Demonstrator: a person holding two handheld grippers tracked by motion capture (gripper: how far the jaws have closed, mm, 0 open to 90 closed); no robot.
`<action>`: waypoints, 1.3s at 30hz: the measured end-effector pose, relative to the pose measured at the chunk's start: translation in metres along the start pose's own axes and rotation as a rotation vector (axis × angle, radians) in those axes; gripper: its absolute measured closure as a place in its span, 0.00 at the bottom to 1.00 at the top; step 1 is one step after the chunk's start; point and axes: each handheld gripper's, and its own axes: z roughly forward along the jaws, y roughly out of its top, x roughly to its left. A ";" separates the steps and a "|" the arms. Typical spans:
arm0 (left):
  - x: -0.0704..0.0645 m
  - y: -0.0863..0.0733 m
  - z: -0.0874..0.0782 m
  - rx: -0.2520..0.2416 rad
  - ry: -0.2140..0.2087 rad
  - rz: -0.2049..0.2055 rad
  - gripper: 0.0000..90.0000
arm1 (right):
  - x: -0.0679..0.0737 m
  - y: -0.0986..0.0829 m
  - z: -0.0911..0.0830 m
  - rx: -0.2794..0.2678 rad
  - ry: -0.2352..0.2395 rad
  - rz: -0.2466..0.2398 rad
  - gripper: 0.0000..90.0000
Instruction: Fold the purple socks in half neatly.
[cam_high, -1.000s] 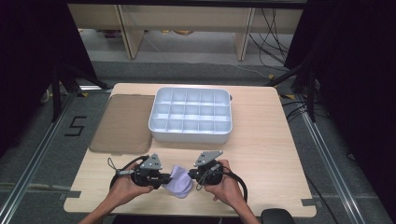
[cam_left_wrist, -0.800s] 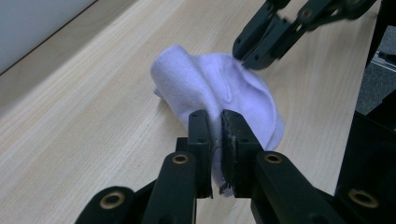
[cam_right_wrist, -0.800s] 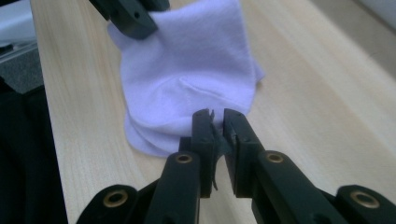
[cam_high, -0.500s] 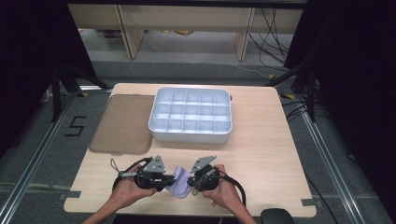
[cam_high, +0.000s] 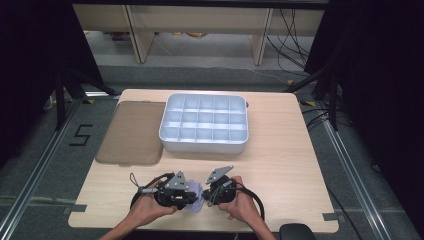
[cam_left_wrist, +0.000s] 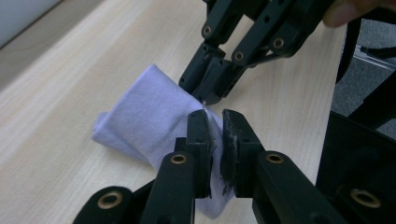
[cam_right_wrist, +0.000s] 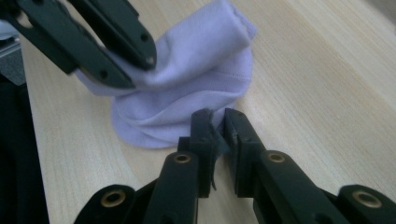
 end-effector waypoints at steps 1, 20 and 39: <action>0.000 0.000 0.002 -0.002 0.003 0.003 0.90 | 0.000 0.000 0.001 -0.009 0.003 0.007 0.91; -0.005 -0.003 0.016 0.022 0.001 -0.003 0.89 | -0.001 0.023 -0.021 -0.166 -0.001 -0.010 0.94; -0.008 -0.019 0.005 0.016 -0.074 -0.057 0.93 | 0.001 0.020 -0.002 -0.086 -0.032 -0.004 0.94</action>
